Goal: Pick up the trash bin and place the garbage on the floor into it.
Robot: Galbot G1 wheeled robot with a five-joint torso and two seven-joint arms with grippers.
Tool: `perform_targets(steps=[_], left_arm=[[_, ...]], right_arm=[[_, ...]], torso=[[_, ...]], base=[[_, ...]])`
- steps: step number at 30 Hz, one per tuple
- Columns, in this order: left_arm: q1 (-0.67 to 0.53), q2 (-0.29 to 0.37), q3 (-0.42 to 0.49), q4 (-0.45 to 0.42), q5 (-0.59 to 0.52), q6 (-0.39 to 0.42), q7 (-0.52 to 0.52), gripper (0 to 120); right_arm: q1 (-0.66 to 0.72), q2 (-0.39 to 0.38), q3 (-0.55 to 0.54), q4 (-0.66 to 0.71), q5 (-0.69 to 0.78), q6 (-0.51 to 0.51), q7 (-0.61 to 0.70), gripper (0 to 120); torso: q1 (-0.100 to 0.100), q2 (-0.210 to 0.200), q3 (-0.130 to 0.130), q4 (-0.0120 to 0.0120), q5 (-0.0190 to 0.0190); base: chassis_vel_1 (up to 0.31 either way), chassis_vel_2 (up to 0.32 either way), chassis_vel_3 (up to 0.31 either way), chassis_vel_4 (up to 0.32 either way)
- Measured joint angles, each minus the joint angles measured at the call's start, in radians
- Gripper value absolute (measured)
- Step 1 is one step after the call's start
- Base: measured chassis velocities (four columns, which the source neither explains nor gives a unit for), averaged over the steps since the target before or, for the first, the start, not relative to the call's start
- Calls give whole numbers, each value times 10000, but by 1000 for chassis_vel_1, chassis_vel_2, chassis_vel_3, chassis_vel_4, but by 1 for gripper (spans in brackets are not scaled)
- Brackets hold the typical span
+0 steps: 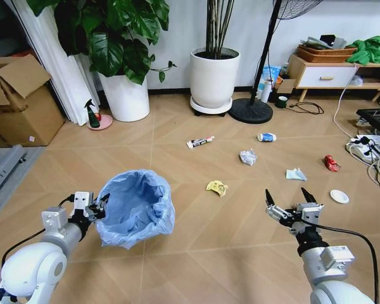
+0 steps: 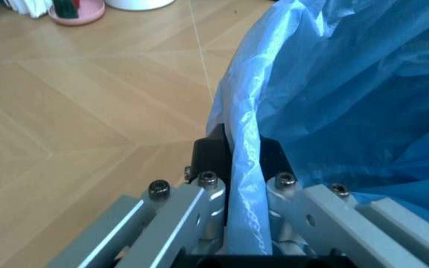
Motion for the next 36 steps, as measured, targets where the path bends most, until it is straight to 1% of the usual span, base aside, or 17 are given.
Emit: perform_targets(steps=[33,36], left_arm=[[-82,8,74,77,48,-61,37,1],[-77,8,74,78,55,-63,47,1]], right_arm=[[86,62,-8,-259,-37,89,-25,100],[79,65,-18,-264,-42,91,-40,100]], torso=[[0,0,0,0,2],[0,0,0,-1,-3]], base=[[-162,164,162,-164],[-181,160,159,-168]])
